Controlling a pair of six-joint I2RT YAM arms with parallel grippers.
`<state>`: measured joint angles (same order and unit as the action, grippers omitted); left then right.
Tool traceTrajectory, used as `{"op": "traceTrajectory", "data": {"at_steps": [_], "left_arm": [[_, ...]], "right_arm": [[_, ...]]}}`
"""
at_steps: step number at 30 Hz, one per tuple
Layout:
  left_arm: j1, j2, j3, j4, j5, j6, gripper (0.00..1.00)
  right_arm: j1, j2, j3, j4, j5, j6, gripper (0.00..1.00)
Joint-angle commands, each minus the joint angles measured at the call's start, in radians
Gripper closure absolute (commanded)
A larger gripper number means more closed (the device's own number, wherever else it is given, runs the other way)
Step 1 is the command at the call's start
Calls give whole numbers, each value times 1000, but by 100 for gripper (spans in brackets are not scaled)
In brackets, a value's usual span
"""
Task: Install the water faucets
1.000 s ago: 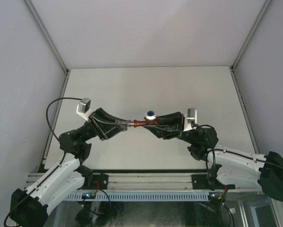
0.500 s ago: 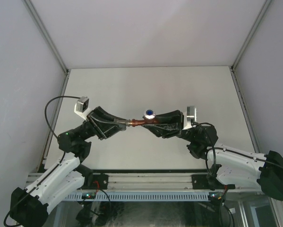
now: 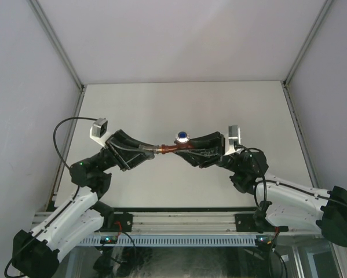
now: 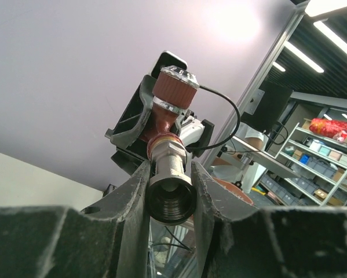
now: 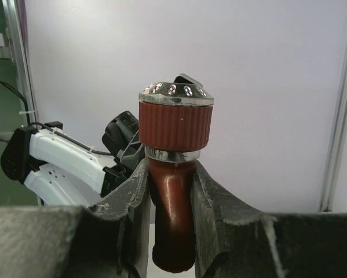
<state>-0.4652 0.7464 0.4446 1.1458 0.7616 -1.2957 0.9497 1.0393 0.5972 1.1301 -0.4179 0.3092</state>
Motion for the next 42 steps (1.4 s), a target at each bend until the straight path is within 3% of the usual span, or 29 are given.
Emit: {"op": "traceTrajectory", "data": {"at_steps": [1,6,14,17,23,29,33,36,42], "left_arm": [[-12,-10,67,1,50,83,100],[-12,-10,87,-54,93,201,100],[-12,-62,172,-506,113,536,100],[-12,-85,180,-582,101,616,100],[-35,-101,145,-531,76,650,100],[-44,-97,143,-463,130,629,100],[-44,-77,110,-251,131,493,100],[-44,-63,116,-223,155,486,100],[-46,-94,115,-370,119,652,100]], "right_arm": [[4,23,27,-84,35,119,100],[2,0,39,-202,63,186,100],[9,-33,48,-337,93,225,100],[-5,-36,83,-429,90,288,100],[-13,-5,84,-368,71,477,100],[-60,15,84,-303,-44,599,100],[-66,16,86,-273,-82,624,100],[-83,32,132,-377,-112,693,100],[-57,14,161,-534,-18,714,100]]}}
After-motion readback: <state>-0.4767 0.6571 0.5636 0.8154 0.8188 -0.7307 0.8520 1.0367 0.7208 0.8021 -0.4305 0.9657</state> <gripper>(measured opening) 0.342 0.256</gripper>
